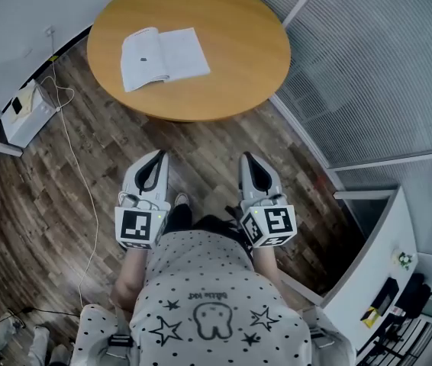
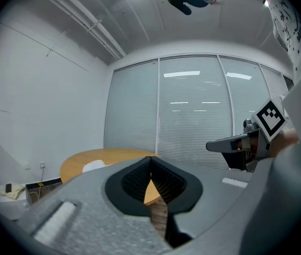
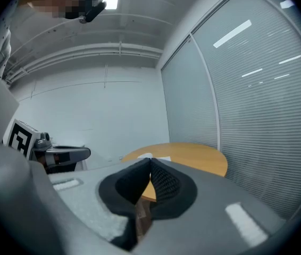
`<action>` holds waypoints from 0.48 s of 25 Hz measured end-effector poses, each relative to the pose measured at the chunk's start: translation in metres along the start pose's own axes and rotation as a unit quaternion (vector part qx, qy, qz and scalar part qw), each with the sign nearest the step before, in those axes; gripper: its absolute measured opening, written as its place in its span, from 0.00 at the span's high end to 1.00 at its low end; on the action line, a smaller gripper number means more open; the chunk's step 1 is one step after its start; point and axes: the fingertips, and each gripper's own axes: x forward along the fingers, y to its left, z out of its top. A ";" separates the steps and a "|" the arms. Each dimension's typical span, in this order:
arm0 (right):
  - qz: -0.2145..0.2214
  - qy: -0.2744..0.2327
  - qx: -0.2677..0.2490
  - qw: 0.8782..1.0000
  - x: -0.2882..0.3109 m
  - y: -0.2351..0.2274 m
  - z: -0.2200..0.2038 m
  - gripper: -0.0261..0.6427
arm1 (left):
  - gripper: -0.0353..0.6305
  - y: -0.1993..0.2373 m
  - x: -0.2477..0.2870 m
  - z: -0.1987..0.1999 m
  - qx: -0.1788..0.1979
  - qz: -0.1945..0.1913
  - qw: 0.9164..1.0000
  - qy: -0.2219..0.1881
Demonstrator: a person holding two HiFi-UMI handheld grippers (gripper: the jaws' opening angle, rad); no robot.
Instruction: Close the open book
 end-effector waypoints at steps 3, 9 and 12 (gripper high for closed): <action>-0.012 0.000 0.003 1.000 0.007 -0.008 0.000 0.95 | 0.93 0.005 0.004 -0.003 0.004 -0.003 1.000 -0.002; -0.019 -0.003 0.004 1.000 0.021 -0.022 0.001 0.95 | 0.93 0.020 0.013 -0.007 -0.002 0.010 1.000 0.003; -0.016 0.001 0.006 1.000 0.024 -0.026 -0.002 0.95 | 0.93 0.017 0.017 -0.012 -0.002 0.012 1.000 0.007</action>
